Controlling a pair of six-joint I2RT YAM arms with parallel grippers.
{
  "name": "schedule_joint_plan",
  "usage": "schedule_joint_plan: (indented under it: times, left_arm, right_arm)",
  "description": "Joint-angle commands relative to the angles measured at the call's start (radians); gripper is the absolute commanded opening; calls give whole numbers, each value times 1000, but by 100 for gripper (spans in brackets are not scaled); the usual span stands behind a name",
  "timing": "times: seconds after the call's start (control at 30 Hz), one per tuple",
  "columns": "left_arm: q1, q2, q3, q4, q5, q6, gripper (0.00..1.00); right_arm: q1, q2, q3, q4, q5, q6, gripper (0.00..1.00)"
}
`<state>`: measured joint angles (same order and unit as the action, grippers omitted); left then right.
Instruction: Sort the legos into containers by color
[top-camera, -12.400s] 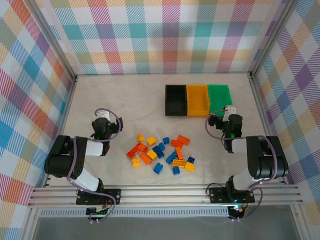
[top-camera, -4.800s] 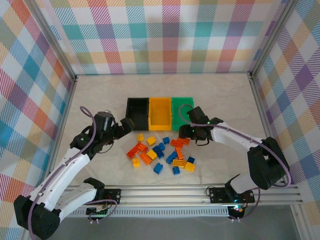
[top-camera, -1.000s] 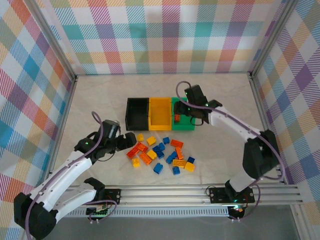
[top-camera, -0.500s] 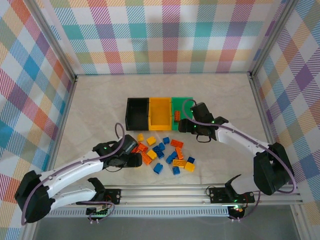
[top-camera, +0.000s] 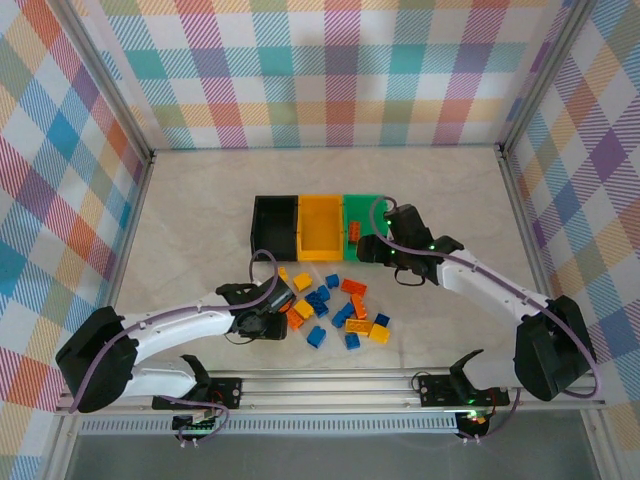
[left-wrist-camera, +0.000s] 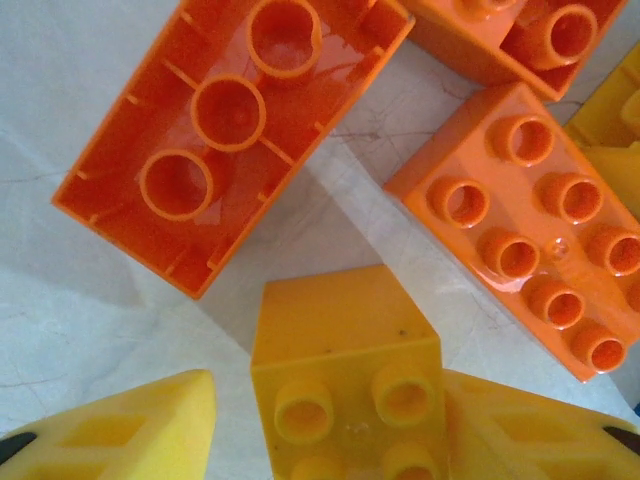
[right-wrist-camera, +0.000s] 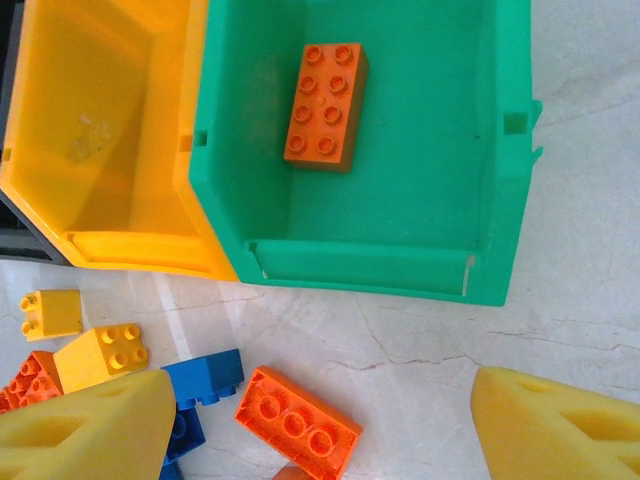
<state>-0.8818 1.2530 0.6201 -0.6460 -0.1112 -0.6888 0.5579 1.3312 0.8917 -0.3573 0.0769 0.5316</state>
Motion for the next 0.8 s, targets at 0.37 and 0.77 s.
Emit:
schedule_joint_plan:
  times: [0.37,0.77]
  left_arm:
    - [-13,-10,33,31,-71,26,41]
    - [63,-85,304,-106,-145,105,26]
  right_arm:
    - [2,-21,-29,25,16,-5,78]
    - [2,-39,-36,21,18,8,78]
